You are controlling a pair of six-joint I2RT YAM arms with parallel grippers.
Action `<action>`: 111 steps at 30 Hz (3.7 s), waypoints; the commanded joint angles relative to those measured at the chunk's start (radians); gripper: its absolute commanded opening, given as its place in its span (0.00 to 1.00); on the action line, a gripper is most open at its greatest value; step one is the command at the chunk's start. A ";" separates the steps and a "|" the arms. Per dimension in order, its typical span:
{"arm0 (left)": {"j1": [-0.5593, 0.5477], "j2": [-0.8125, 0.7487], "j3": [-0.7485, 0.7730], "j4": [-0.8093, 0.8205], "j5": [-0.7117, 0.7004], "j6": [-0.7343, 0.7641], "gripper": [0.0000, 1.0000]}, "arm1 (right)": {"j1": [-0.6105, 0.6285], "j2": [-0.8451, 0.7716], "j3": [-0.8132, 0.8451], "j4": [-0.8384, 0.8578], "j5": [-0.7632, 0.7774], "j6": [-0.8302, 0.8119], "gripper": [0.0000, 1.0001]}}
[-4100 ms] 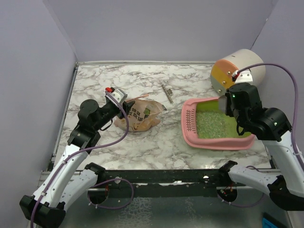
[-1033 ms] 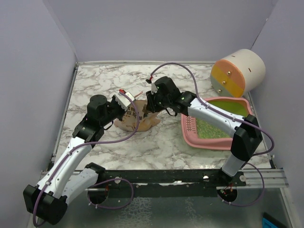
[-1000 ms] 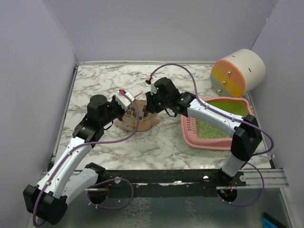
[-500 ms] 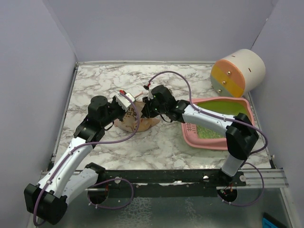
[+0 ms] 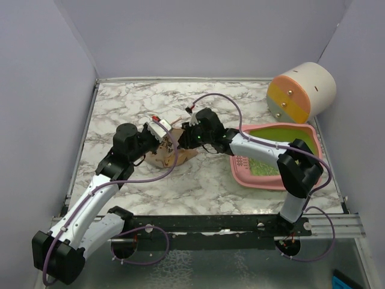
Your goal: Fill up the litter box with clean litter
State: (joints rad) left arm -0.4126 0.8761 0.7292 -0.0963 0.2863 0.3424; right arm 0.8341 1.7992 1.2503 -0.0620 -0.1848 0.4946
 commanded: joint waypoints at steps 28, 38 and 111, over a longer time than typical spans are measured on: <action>0.000 -0.094 -0.155 0.230 -0.067 -0.012 0.00 | -0.304 -0.051 -0.475 0.799 -0.676 0.595 0.01; 0.000 -0.121 -0.171 0.246 -0.076 -0.014 0.00 | -0.396 -0.106 -0.605 1.037 -0.737 0.794 0.01; 0.001 -0.131 -0.157 0.248 -0.006 -0.070 0.08 | -0.463 -0.973 -0.660 0.062 -0.249 0.552 0.01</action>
State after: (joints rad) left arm -0.4137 0.7620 0.5602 0.1238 0.2607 0.3019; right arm 0.3775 0.9070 0.6060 0.0597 -0.5194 1.0103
